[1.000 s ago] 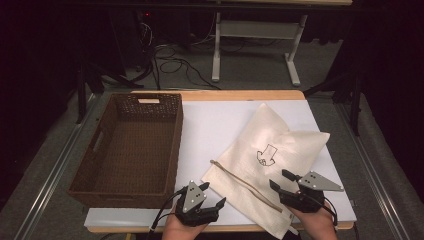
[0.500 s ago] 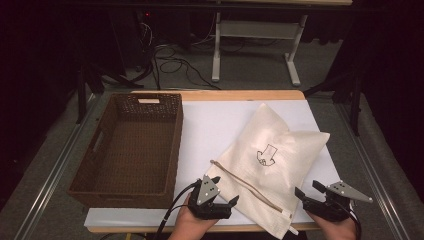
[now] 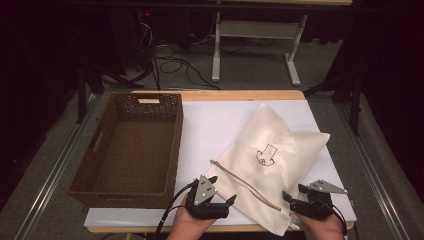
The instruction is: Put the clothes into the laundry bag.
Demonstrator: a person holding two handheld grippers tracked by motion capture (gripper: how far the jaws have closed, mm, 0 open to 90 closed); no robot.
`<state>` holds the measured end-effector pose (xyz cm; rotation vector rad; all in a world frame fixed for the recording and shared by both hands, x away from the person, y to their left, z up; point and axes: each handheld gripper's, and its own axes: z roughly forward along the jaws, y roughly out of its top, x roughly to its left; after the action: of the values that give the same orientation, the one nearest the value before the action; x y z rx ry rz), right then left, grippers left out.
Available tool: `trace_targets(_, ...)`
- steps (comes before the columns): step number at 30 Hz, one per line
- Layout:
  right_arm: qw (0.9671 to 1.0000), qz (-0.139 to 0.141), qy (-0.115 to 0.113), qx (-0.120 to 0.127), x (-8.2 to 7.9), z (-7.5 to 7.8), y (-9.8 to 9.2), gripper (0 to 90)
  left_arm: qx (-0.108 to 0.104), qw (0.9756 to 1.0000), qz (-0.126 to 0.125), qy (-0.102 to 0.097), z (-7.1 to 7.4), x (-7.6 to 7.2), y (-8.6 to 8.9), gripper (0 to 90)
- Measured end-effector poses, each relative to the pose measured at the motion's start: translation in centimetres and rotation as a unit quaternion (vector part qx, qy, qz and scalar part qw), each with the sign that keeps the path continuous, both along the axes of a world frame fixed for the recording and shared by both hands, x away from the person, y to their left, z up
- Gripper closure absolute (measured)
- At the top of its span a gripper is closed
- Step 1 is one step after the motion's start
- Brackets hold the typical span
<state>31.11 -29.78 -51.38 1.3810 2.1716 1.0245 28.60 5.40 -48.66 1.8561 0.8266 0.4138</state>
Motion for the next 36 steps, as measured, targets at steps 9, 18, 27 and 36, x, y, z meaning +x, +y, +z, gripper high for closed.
trace_targets(9, 0.9981, 0.03, -0.024, -0.048, -0.4, 0.1, 1.0, 67.6, 0.005, 1.0, 0.007, 0.0, -0.1, -0.2, 0.2, 21.0)
trace_targets(18, 0.9972, 0.044, -0.031, -0.052, -0.4, 0.3, 0.9, 83.4, 0.004, 1.0, 0.006, 0.001, -0.2, -0.2, 0.3, 21.6)
trace_targets(27, 0.9979, 0.029, -0.033, -0.047, -0.4, 0.7, -1.1, 84.1, 0.005, 1.0, 0.004, 0.003, -0.3, 0.2, 0.4, 22.8)
trace_targets(36, 0.9989, 0.01, -0.031, -0.035, -0.1, 1.0, -3.0, 84.0, 0.028, 0.9995, 0.013, 0.002, -0.7, 1.2, 0.1, 25.7)
